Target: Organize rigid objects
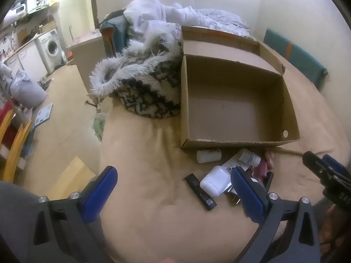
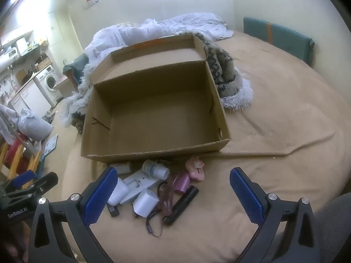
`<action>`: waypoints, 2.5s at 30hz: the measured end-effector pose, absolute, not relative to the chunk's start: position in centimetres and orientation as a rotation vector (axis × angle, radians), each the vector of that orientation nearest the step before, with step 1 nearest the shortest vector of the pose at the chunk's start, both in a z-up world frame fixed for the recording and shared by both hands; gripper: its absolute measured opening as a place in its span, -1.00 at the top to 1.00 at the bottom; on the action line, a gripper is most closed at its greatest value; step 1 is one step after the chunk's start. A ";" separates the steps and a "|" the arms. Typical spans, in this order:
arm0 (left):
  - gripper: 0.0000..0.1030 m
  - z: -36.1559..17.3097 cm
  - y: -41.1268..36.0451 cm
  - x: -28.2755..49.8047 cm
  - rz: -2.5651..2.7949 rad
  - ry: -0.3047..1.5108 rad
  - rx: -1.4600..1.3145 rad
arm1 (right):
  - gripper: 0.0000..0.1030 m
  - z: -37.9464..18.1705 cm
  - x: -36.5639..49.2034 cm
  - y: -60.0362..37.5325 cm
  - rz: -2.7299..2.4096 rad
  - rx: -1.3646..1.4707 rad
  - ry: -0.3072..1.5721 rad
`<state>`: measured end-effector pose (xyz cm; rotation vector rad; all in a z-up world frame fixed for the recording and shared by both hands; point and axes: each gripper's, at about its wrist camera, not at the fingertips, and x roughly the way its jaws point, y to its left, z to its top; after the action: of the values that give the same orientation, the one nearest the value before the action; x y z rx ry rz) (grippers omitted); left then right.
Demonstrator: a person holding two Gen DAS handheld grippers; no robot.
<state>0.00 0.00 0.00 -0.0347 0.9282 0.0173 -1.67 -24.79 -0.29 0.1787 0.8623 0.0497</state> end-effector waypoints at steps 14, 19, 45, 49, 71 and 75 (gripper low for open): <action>-1.00 0.0 0.1 0.1 0.012 0.915 -0.046 | -1.00 -0.3 -1.7 -24.7 0.045 0.168 0.862; -1.00 0.0 0.1 0.1 0.013 0.912 -0.047 | -1.00 -0.3 -1.7 -24.7 0.044 0.167 0.861; -1.00 0.1 0.1 0.2 0.016 0.909 -0.047 | -1.00 -0.3 -1.7 -24.7 0.045 0.170 0.864; -1.00 0.1 -0.1 0.1 0.017 0.911 -0.049 | -1.00 -0.3 -1.7 -24.8 0.045 0.170 0.864; -1.00 0.3 0.7 -0.2 0.032 0.909 -0.060 | -1.00 -0.3 -1.7 -24.5 0.047 0.170 0.865; -1.00 0.2 1.0 -0.1 0.035 0.909 -0.062 | -1.00 -0.4 -1.7 -24.6 0.048 0.172 0.866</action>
<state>-0.13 0.96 0.20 -0.0619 0.9093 0.0346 -1.71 -24.58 -0.37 0.1716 0.8663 0.0478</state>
